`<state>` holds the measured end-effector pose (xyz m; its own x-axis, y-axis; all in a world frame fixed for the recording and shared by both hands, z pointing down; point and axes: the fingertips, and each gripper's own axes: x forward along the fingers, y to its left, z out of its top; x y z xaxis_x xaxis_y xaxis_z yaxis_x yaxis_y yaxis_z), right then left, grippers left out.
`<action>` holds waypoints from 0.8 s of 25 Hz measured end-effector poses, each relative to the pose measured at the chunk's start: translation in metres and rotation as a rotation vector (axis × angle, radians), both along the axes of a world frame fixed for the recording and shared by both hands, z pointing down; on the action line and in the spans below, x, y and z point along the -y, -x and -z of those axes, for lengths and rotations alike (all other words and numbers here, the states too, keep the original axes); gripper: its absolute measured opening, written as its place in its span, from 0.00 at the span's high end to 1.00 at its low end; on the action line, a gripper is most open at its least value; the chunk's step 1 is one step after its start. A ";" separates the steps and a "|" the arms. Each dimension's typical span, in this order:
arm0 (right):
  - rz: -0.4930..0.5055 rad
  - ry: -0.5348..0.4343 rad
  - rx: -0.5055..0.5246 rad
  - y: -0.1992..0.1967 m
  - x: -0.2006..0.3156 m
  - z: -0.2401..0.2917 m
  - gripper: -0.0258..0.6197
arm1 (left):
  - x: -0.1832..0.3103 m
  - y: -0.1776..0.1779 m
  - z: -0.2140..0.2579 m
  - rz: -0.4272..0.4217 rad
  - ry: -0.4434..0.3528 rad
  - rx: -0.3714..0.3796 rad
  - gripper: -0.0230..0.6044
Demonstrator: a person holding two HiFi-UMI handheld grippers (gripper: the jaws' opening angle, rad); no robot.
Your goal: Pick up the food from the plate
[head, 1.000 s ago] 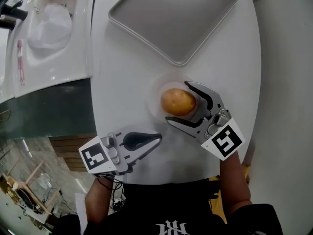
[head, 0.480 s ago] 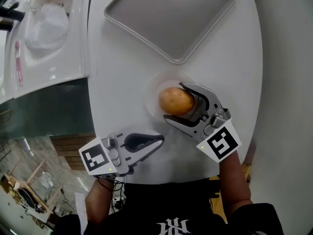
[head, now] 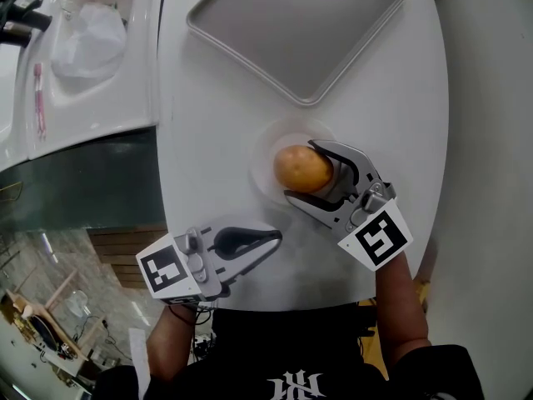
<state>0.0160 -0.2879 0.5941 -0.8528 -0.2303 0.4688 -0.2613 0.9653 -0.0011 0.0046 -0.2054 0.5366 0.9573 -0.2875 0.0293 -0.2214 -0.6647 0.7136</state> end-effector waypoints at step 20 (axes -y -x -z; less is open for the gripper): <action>-0.072 -0.133 0.026 0.003 -0.102 0.127 0.43 | -0.106 0.040 0.063 0.087 -0.136 0.058 0.95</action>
<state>0.0134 -0.1855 0.4670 -0.8432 -0.3500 0.4080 -0.3314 0.9361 0.1181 -0.0359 -0.0993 0.4733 0.9265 -0.3742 0.0389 -0.3205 -0.7309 0.6025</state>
